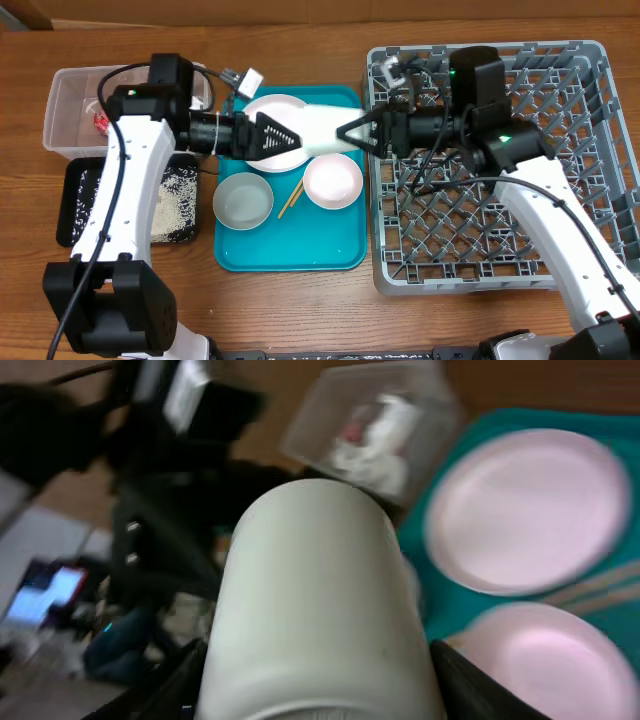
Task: Sort waste into correct bins and load items into the dishwasher
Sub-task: 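Grasp the white cup with the left gripper and hand it to the right gripper, then lower the white cup into the dish rack with the right gripper and release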
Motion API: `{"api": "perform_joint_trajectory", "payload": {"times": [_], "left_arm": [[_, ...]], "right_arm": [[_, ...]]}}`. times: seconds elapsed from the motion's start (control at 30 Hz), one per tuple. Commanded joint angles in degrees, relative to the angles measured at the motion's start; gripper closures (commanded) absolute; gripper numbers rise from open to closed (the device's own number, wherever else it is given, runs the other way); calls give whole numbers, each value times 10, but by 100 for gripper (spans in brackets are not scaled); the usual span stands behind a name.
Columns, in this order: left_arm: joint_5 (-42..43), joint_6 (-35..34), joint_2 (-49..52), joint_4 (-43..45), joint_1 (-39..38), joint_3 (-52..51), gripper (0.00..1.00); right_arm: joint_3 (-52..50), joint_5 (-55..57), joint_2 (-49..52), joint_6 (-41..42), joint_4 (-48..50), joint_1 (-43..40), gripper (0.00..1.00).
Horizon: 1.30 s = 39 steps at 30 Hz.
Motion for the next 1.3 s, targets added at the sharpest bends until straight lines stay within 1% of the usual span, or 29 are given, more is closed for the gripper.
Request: {"api": "perform_joint_trajectory", "payload": {"times": [0.0, 0.03, 0.07, 0.13, 0.23, 0.4, 0.47, 0.57, 0.77, 0.87, 0.97, 1.03, 1.27], "left_arm": [[-236, -23, -3, 8, 17, 10, 9], [-268, -27, -3, 10, 18, 10, 8], [-302, -35, -3, 13, 20, 10, 7], [-342, -50, -3, 21, 20, 10, 7], [-350, -54, -3, 36, 21, 10, 5], [-351, -54, -3, 49, 20, 10, 4], [-355, -54, -3, 48, 20, 10, 4], [-369, -54, -3, 46, 20, 10, 4], [-376, -54, -3, 49, 20, 10, 3], [-376, -54, -3, 57, 20, 10, 3], [-376, -54, -3, 61, 20, 10, 3], [-376, -54, -3, 61, 20, 10, 2], [-376, -54, -3, 61, 20, 10, 2]], "right_arm": [[21, 205, -18, 34, -47, -14, 45], [28, 240, -19, 38, -65, -14, 45], [39, 282, -19, 38, -87, -14, 42], [63, 367, -19, 47, -120, -13, 40], [99, 462, -18, 48, -153, -13, 39], [149, 550, -2, 48, -182, -13, 43], [163, 565, 11, 47, -201, -13, 43], [183, 567, 31, 50, -274, -13, 44], [211, 561, 33, 104, -499, 1, 44], [217, 536, 32, 112, -570, 10, 44], [216, 516, 32, 113, -609, 24, 44], [213, 514, 32, 130, -632, 46, 44], [166, 516, 32, 184, -645, 125, 43]]}}
